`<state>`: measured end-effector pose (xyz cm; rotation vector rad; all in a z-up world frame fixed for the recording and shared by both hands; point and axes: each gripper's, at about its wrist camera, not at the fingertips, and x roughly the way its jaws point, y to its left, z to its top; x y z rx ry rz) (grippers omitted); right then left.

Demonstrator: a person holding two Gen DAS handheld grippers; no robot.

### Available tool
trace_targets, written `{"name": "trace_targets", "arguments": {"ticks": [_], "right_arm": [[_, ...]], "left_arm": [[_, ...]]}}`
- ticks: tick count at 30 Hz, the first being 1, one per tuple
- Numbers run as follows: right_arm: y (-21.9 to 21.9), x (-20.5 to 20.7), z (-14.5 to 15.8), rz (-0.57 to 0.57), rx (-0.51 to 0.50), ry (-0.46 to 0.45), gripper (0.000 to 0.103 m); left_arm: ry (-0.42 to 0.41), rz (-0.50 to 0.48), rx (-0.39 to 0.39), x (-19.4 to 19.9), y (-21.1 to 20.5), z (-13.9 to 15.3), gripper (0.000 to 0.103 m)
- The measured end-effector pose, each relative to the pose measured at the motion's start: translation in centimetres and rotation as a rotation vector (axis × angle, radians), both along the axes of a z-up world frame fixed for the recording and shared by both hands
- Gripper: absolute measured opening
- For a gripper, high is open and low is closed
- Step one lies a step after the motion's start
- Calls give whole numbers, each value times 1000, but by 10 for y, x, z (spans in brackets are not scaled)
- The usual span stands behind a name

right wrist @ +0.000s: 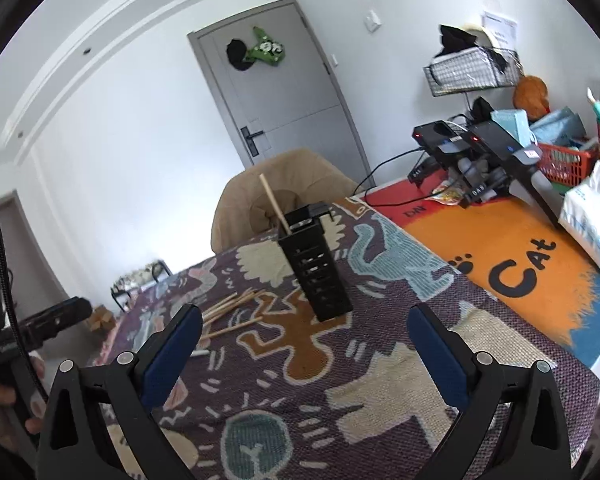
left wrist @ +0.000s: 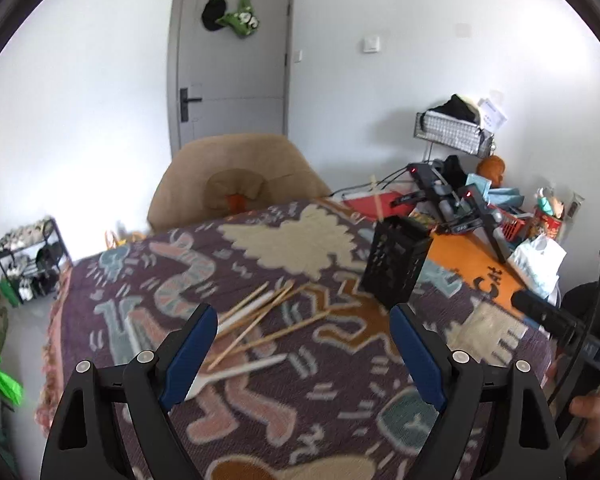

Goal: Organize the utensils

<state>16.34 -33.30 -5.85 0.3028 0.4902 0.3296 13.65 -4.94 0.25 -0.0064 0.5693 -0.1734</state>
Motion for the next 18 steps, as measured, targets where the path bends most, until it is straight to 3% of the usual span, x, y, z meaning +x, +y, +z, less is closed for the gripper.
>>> {"name": "trace_targets", "arguments": {"ticks": [8,18], "right_arm": [[33,11,-13,102,-33,77,103],[67,20,-28,192,-81,120,102]], "left_arm": [[66,108,-94,-22,54,-30,88],[112,203,-115,-36,106,-57,88]]}}
